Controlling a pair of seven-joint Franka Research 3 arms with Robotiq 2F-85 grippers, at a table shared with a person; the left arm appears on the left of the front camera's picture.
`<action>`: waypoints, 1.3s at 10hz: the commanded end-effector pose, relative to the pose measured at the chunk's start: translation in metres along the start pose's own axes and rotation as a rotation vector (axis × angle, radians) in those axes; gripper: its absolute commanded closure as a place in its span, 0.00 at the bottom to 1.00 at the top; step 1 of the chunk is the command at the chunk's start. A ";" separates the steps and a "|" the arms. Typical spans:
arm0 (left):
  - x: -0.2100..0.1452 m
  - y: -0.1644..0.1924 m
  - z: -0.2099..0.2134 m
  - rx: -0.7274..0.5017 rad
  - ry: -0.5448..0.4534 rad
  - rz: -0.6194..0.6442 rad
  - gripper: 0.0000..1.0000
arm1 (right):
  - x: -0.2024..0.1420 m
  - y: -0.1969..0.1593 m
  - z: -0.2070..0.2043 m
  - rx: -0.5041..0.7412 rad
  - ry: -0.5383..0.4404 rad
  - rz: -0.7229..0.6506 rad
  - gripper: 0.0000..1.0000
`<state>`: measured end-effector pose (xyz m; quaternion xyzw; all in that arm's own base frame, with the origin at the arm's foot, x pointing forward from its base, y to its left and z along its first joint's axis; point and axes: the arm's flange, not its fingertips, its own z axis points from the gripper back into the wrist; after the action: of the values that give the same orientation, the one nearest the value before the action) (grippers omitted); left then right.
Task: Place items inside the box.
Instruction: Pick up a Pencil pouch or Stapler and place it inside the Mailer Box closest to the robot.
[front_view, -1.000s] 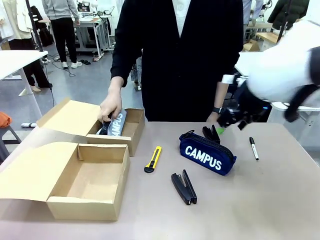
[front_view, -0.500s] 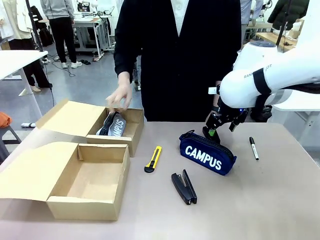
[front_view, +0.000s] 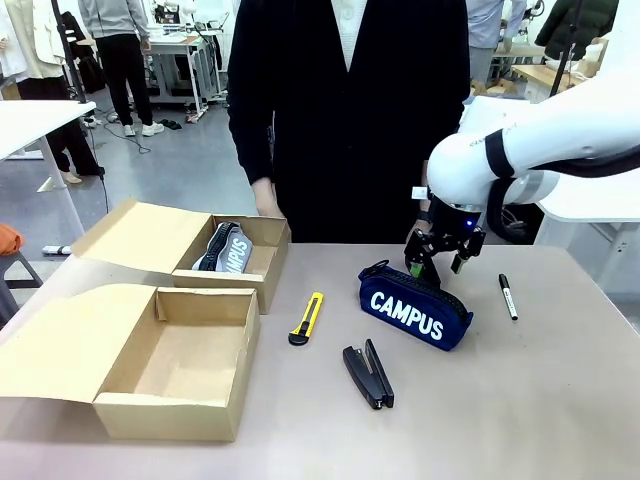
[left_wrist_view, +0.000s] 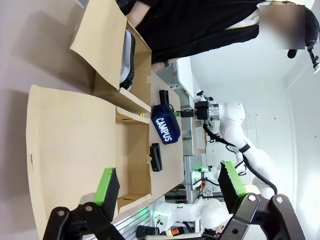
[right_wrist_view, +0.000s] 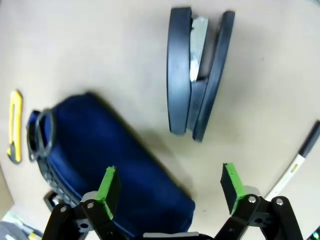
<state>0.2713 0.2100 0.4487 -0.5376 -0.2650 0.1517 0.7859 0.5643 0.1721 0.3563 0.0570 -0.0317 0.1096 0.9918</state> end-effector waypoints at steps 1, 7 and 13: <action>0.000 -0.001 0.000 -0.019 -0.009 -0.022 0.00 | 0.021 0.007 -0.004 -0.021 -0.035 -0.085 0.00; 0.000 -0.001 0.000 -0.019 -0.009 -0.022 0.00 | 0.052 0.007 -0.057 -0.107 0.017 -0.172 0.00; 0.000 -0.001 0.000 -0.019 -0.009 -0.022 0.00 | 0.047 0.003 -0.060 -0.123 -0.045 -0.168 0.60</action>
<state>0.2714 0.2100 0.4487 -0.5380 -0.2654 0.1514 0.7857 0.6138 0.1885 0.2990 0.0159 -0.0333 0.0309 0.9988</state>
